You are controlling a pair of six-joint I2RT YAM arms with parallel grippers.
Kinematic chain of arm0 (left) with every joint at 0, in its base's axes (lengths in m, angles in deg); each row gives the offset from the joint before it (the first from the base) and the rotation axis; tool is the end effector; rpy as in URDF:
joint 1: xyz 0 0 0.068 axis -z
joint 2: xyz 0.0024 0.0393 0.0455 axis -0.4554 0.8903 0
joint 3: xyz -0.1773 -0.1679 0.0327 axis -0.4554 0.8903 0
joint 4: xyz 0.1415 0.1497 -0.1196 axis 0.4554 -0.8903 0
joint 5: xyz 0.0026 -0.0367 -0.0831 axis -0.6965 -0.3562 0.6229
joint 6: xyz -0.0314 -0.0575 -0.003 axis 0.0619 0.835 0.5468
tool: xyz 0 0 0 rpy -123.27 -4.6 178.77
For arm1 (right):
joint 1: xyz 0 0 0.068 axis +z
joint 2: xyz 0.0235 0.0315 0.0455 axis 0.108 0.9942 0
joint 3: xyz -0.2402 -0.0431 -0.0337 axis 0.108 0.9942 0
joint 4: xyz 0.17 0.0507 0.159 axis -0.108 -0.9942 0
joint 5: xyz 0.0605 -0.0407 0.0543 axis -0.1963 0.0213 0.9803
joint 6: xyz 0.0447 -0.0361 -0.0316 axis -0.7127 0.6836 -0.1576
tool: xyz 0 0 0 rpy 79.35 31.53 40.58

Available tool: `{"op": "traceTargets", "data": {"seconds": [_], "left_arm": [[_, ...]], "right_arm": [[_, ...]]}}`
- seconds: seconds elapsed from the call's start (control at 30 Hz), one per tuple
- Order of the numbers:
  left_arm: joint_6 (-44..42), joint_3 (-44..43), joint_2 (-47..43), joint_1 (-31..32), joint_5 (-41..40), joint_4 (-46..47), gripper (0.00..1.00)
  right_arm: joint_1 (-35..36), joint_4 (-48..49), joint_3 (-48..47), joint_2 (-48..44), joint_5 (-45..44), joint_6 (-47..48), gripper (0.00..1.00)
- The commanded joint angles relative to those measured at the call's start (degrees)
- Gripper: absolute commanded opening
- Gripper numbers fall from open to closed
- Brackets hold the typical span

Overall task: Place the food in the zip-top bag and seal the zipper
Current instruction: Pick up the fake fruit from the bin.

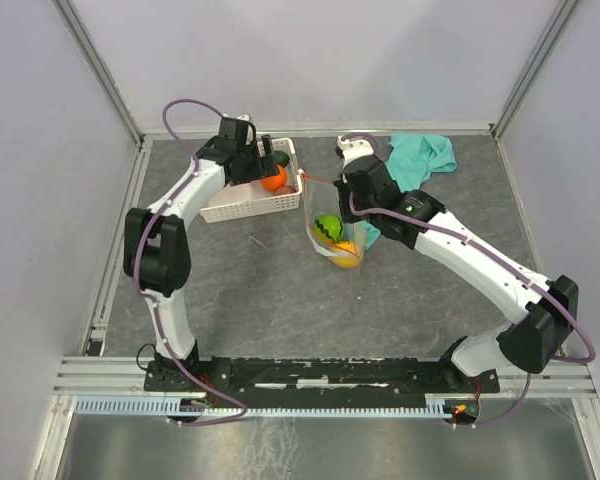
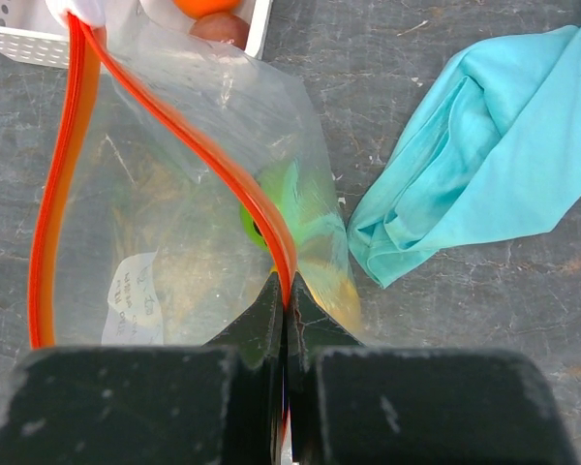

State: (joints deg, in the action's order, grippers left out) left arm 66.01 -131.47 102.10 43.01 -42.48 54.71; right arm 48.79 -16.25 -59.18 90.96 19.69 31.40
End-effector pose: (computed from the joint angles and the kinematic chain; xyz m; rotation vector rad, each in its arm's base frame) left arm 0.4018 -0.1174 0.2389 -0.1284 2.3775 -0.3988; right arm 0.2400 0.1996 0.3237 -0.2690 2.1742 0.2822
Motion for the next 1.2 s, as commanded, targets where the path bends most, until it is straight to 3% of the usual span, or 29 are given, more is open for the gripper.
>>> {"op": "traceTargets", "data": {"seconds": [0.0, 0.57, 0.97, 1.17], "left_arm": [[-2.74, -6.70, 4.85, -0.64, 1.88, 0.36, 0.93], [-2.22, -16.23, 18.37, -0.79, 3.62, -0.77, 0.92], [-3.68, -17.52, 21.51, -0.80, 1.48, 3.02, 0.91], [-6.15, -17.12, 21.24, -0.75, 0.92, 4.54, 0.76]], "right_arm": [[-0.26, 3.52, 0.00, -2.55, 1.58, 0.02, 0.02], [-0.26, 11.22, 6.53, -7.56, 3.26, 1.25, 0.02], [-0.30, 10.49, 6.93, -7.10, 3.04, 1.16, 0.02], [-0.27, 10.12, 6.57, -6.39, 3.14, 1.25, 0.02]]}}
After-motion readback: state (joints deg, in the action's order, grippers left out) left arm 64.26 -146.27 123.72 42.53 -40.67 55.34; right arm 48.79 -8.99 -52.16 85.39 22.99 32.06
